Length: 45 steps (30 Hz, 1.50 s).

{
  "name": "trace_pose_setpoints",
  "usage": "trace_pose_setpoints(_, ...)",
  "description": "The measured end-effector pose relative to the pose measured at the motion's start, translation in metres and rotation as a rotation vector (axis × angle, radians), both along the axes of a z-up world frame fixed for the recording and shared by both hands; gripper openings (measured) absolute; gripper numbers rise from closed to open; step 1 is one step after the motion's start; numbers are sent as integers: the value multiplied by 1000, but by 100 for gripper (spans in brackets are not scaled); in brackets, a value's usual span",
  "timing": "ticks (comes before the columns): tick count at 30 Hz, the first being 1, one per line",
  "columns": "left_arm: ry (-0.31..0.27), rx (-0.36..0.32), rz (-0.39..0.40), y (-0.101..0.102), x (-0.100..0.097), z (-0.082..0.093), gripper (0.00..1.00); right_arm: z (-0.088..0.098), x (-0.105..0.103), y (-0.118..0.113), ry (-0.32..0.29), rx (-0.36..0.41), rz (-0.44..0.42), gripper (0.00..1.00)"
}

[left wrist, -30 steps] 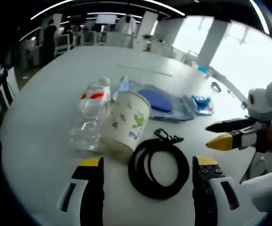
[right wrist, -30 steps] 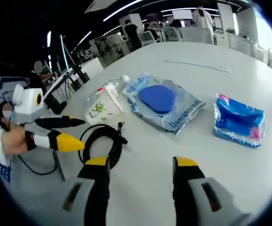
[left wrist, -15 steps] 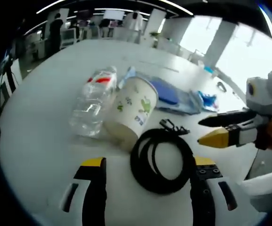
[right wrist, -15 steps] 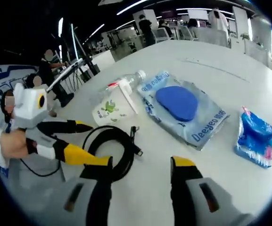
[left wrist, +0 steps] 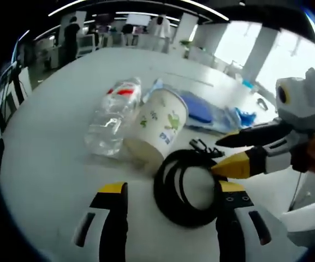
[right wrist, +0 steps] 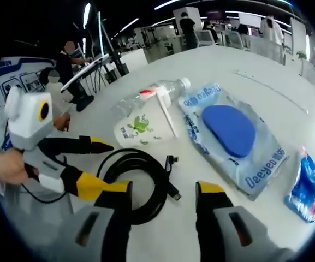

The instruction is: Arrange the tabletop items into an orderly group along one side of the table until the central work area is clear of visible clutter.

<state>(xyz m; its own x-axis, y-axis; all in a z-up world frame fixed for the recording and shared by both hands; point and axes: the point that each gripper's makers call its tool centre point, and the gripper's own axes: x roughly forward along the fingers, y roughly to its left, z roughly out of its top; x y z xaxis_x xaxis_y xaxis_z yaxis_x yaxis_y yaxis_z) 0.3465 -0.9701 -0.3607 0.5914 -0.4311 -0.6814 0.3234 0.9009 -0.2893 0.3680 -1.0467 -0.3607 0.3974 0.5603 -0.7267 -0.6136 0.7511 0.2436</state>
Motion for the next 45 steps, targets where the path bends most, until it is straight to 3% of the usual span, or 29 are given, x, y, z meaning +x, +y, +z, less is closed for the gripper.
trace_pose_setpoints(4, -8, 38, 4, 1, 0, -1, 58, -6, 3, 1, 2, -18, 29, 41)
trace_pose_setpoints(10, -6, 46, 26, 3, 1, -2, 43, -11, 9, 5, 10, -12, 45, 37)
trace_pose_setpoints(13, -2, 37, 52, 3, 1, -2, 37, -11, 9, 7, 10, -13, 57, 31)
trace_pose_setpoints(18, 18, 60, 55, 5, -1, -7, 19, -12, 9, 10, -8, -25, 81, 23)
trace_pose_setpoints(21, 18, 65, 57, 5, -1, -7, 16, -15, 7, 7, -37, -63, 105, 16)
trace_pose_setpoints(24, 48, 49, 85, 8, 0, -8, 11, -14, 4, 10, -36, -61, 110, 10)
trace_pose_setpoints(26, 108, -1, 132, 8, -4, -8, 5, -15, 1, 12, -13, -55, 83, 9)
trace_pose_setpoints(27, 94, 7, 132, 10, -1, -7, 4, -16, 1, 12, -2, -52, 61, 8)
trace_pose_setpoints(32, 108, 4, 105, 6, -6, -2, 2, -18, -2, 9, 41, -30, 33, 7)
trace_pose_setpoints(45, 84, -11, 69, -8, -5, 16, 2, 9, -8, -4, 33, 25, -43, 7)
